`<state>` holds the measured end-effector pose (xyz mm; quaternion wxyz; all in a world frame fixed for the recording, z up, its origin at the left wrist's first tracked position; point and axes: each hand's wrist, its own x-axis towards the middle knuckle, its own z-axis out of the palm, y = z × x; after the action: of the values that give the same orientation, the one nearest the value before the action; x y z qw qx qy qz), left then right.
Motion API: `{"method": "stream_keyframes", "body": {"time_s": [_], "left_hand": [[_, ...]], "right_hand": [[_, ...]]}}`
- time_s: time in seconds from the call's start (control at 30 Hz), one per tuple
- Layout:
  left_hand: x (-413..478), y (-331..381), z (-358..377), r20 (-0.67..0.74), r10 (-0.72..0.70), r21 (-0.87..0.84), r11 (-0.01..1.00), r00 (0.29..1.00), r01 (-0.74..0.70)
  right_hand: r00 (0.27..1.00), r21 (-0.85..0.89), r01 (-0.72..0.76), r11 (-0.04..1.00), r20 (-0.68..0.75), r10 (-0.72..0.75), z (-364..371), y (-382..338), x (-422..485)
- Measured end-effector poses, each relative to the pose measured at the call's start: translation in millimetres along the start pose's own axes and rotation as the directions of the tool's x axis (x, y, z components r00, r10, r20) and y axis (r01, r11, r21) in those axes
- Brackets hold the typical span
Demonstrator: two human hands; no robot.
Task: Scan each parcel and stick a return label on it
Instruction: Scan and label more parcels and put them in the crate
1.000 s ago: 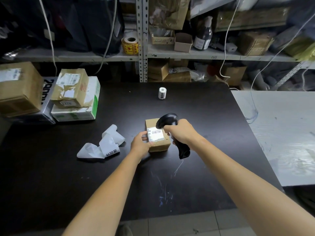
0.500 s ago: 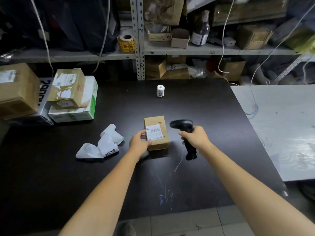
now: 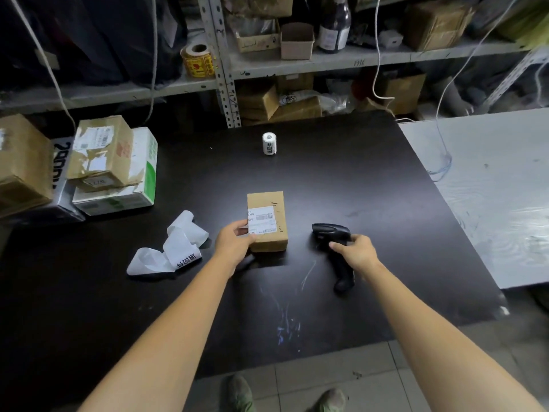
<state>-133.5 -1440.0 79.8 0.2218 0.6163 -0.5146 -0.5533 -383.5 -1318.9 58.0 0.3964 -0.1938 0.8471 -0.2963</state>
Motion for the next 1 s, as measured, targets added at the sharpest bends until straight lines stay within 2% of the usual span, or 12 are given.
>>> {"method": "stream_keyframes", "body": {"time_s": [0.1,0.2,0.3,0.47,0.63,0.8,0.9,1.0], "left_hand": [[-3,2,0,-0.005,-0.012,-0.008,1.000,1.000,0.012],[-10,7,-6,0.005,-0.023,0.019,1.000,1.000,0.023],[-17,13,-29,-0.027,0.027,0.163,0.986,0.999,-0.022],[-24,10,-99,-0.060,0.095,0.320,0.945,0.994,-0.071],[-28,-16,-184,-0.150,0.051,0.350,0.937,0.987,0.005],[-18,-51,-232,-0.166,-0.033,0.351,0.932,0.986,0.090],[-11,-63,-232,-0.068,-0.092,0.378,0.919,0.993,0.111],[-7,-72,-216,0.058,-0.099,0.380,0.922,0.993,0.070]], "right_hand": [[0.999,-0.283,-0.014,0.959,-0.051,0.000,-12,-10,-9],[0.992,-0.386,0.000,0.923,-0.116,-0.048,-22,-28,-19],[0.977,-0.424,0.101,0.900,-0.127,-0.169,-25,-56,-30],[0.926,-0.398,0.374,0.837,0.111,-0.361,22,-120,-57],[0.845,-0.325,0.528,0.785,0.296,-0.446,118,-163,-92],[0.807,-0.359,0.575,0.735,0.398,-0.437,206,-173,-106],[0.829,-0.448,0.544,0.709,0.418,-0.372,238,-164,-98],[0.846,-0.490,0.509,0.708,0.437,-0.306,254,-149,-90]]}}
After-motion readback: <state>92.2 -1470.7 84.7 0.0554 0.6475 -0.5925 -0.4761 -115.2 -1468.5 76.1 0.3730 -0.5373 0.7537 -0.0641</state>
